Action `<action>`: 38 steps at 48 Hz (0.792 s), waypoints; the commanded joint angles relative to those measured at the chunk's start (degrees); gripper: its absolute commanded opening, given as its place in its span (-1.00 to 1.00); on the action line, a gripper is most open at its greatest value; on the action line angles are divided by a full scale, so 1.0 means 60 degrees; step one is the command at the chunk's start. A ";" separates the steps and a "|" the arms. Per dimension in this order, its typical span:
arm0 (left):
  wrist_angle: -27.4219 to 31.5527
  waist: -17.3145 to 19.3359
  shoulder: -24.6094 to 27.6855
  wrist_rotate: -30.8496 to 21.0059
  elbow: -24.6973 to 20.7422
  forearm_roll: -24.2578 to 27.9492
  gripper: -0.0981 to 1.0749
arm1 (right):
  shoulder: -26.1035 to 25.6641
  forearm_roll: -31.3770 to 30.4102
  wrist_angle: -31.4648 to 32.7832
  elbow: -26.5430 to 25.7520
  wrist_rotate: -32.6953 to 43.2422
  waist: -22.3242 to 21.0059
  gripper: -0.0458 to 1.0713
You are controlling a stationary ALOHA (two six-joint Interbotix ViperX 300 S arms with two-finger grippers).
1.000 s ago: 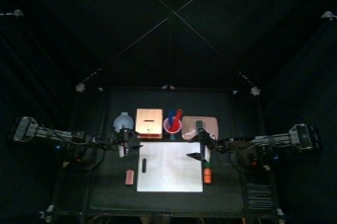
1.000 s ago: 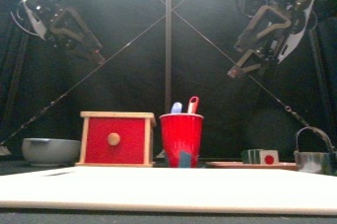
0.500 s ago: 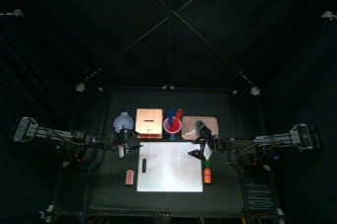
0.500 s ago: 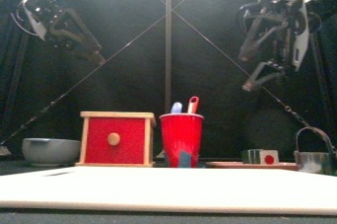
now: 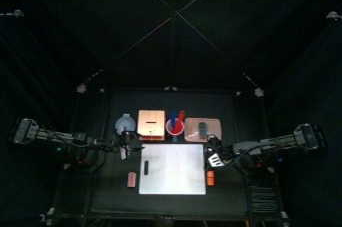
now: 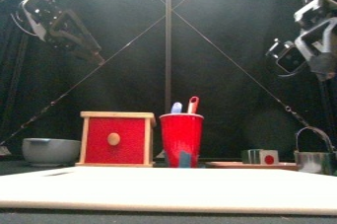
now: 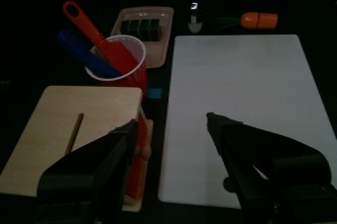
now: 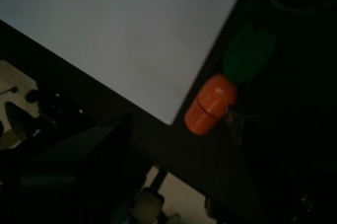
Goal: Put carrot onto cutting board
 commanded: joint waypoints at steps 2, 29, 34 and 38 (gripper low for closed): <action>-0.0044 0.0029 0.0000 -0.0015 -0.0146 0.0029 0.73 | 0.0205 -0.0088 0.0366 -0.0132 0.1216 0.0425 0.93; -0.0073 0.0029 0.0000 -0.0015 -0.0015 0.0015 0.73 | 0.2344 -0.2754 0.0630 -0.0659 0.7471 0.2388 0.93; -0.0073 0.0029 0.0000 -0.0015 0.0000 0.0044 0.73 | 0.2827 -0.2725 0.0498 -0.0791 0.7661 0.2505 0.93; -0.0073 0.0029 0.0000 -0.0015 -0.0015 0.0044 0.73 | 0.3237 -0.2666 0.0366 -0.0923 0.7646 0.2505 0.93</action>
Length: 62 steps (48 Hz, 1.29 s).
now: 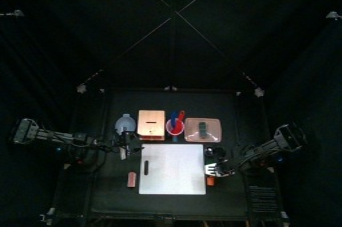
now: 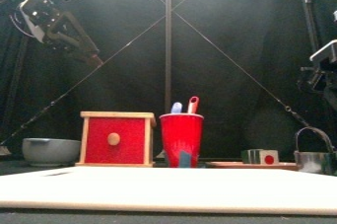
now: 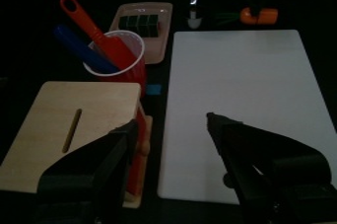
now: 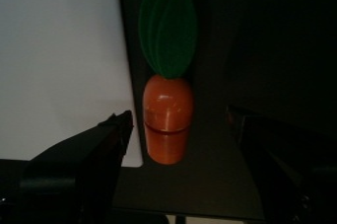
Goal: Put carrot onto cutting board
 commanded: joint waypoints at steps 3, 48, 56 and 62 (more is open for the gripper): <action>-0.0029 0.0029 -0.0015 -0.0015 -0.0132 0.0059 0.73 | 0.0454 0.0044 -0.0190 -0.0352 0.0000 0.0029 0.93; -0.0029 0.0029 -0.0015 -0.0044 -0.0059 0.0015 0.73 | 0.0718 -0.1201 -0.0469 -0.1582 0.0029 -0.0498 0.43; -0.0029 0.0029 -0.0015 -0.0015 -0.0088 0.0044 0.73 | 0.1099 -0.2490 -0.0938 -0.2754 -0.0059 -0.1187 0.43; -0.0044 0.0015 -0.0015 -0.0015 -0.0059 0.0000 0.73 | 0.1758 -0.2974 -0.1538 -0.3325 -0.0161 -0.1699 0.43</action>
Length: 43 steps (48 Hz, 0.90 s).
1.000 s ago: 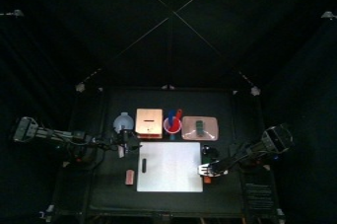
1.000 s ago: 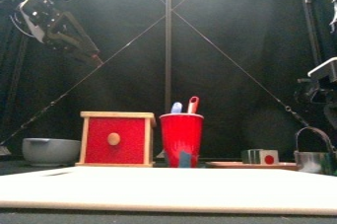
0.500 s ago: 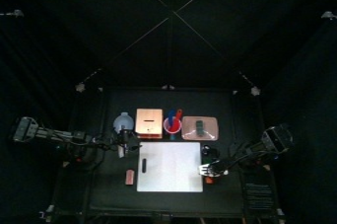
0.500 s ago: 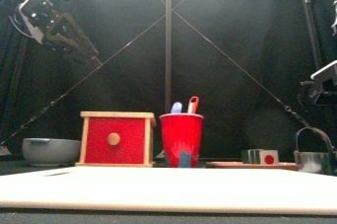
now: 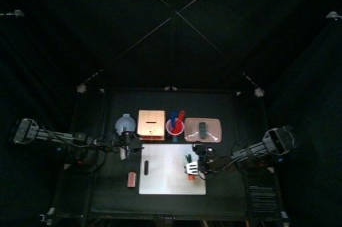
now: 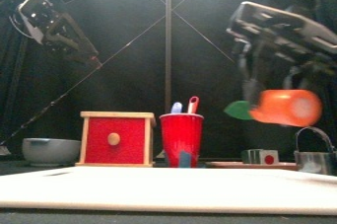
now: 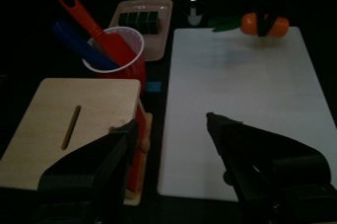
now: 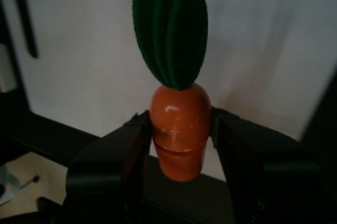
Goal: Put carrot onto cutting board
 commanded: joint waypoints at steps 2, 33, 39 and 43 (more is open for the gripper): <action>-0.0044 0.0000 0.0000 0.0015 -0.0117 0.0015 0.73 | 0.0425 -0.0278 -0.0645 -0.0571 -0.0015 -0.0454 0.42; -0.0044 0.0000 -0.0044 0.0059 -0.0015 0.0044 0.73 | 0.2358 -0.0396 -0.2036 -0.1304 -0.0088 -0.1040 0.45; -0.0044 0.0015 -0.0103 0.0073 0.0029 0.0044 0.73 | 0.2388 -0.0352 -0.1802 -0.1362 -0.0073 -0.1040 0.53; -0.0044 0.0000 -0.0161 0.0073 0.0044 0.0059 0.73 | 0.2388 -0.0352 -0.1699 -0.1406 -0.0073 -0.1011 0.61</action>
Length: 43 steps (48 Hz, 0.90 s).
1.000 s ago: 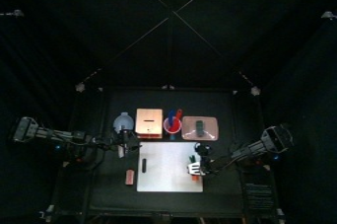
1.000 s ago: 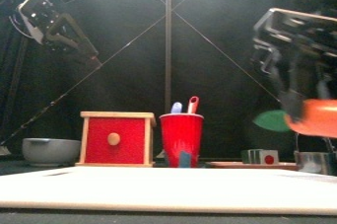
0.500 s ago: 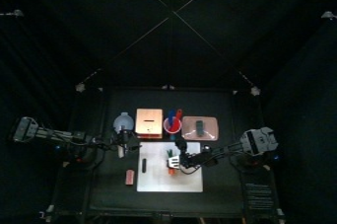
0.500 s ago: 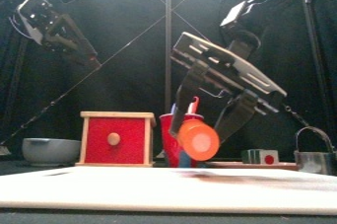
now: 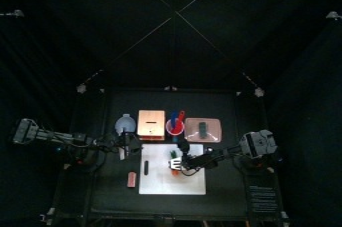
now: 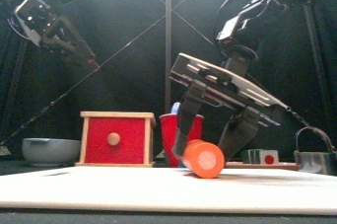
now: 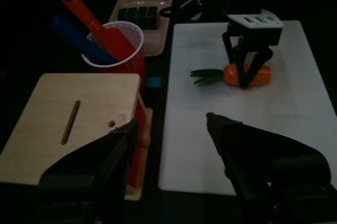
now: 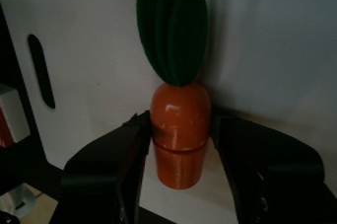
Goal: Put carrot onto cutting board
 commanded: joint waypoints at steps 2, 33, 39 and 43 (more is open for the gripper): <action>-0.0029 0.0015 -0.0059 0.0015 -0.0132 0.0044 0.73 | -0.0205 0.0000 0.0132 -0.0234 -0.0015 0.0000 0.65; -0.0117 -0.0015 -0.0088 0.0000 -0.0117 0.0044 0.73 | -0.0249 -0.0234 0.0366 -0.0527 -0.0015 0.0000 0.75; -0.0117 -0.0044 -0.0073 0.0000 -0.0132 0.0044 0.73 | -0.0527 -0.0513 0.0439 -0.0557 -0.0029 0.0000 0.75; -0.0103 -0.0044 -0.0088 0.0000 -0.0205 0.0044 0.73 | -0.0820 -0.0894 0.0615 -0.0469 -0.0059 0.0015 0.75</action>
